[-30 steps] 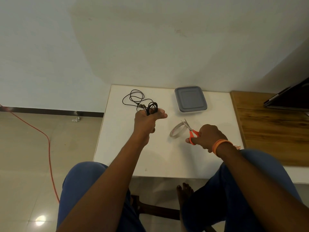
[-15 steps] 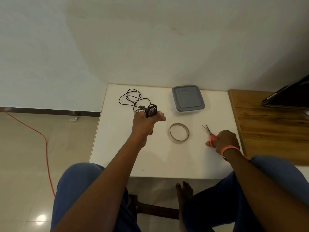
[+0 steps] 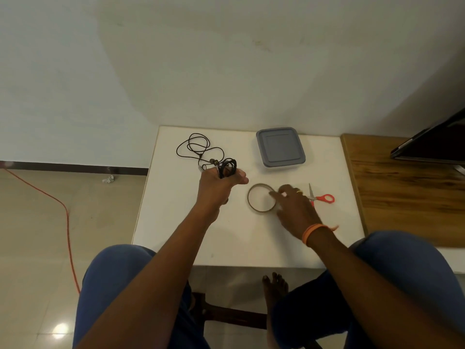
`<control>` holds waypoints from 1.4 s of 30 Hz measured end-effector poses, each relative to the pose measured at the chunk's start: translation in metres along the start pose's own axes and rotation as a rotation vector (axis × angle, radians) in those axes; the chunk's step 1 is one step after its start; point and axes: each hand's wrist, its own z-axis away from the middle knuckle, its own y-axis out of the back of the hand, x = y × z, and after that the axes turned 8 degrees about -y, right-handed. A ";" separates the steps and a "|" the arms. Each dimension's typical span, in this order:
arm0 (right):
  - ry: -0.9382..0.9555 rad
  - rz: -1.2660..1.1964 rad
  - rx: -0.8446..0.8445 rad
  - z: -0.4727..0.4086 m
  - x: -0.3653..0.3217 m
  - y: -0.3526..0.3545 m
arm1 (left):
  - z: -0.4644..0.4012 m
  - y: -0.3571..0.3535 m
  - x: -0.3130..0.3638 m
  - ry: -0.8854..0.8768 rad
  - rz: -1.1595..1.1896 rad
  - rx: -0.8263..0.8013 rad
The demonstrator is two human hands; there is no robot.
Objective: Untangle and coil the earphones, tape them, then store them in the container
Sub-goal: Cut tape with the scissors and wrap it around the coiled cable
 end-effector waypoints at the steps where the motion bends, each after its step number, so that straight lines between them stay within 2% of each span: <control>1: 0.056 0.041 -0.005 0.001 -0.006 -0.007 | 0.001 0.000 0.001 -0.005 0.001 0.001; 9: 0.019 0.167 0.094 -0.005 0.008 -0.012 | 0.002 0.002 0.003 0.001 0.008 -0.017; 15: -0.179 0.205 -0.003 -0.011 0.030 0.005 | 0.002 0.002 0.004 0.047 0.063 -0.035; 18: -0.264 -0.095 -0.012 -0.012 0.020 0.019 | 0.002 0.002 0.006 0.082 0.123 -0.072; 22: -0.291 -0.861 0.058 -0.016 -0.024 0.078 | 0.002 0.002 0.012 0.133 0.219 -0.179; 24: -0.254 -1.162 -0.082 -0.010 -0.042 0.105 | 0.003 0.001 0.014 0.168 0.278 -0.230; 25: -0.215 -1.227 -0.167 -0.006 -0.048 0.112 | 0.004 0.001 0.014 0.185 0.312 -0.255; 27: -0.166 -1.320 -0.327 0.001 -0.055 0.114 | 0.005 0.001 0.015 0.199 0.367 -0.303; 29: -0.166 -1.370 -0.419 0.002 -0.060 0.112 | 0.005 0.001 0.015 0.198 0.399 -0.332; 32: -0.166 -1.341 -0.381 -0.003 -0.068 0.112 | 0.003 0.004 0.014 0.193 0.420 -0.317; 36: -0.185 -1.266 -0.276 -0.006 -0.070 0.108 | 0.001 0.006 0.014 0.118 0.337 -0.289; 42: -0.210 -1.230 -0.248 -0.012 -0.073 0.104 | -0.003 0.008 0.013 0.095 0.289 -0.233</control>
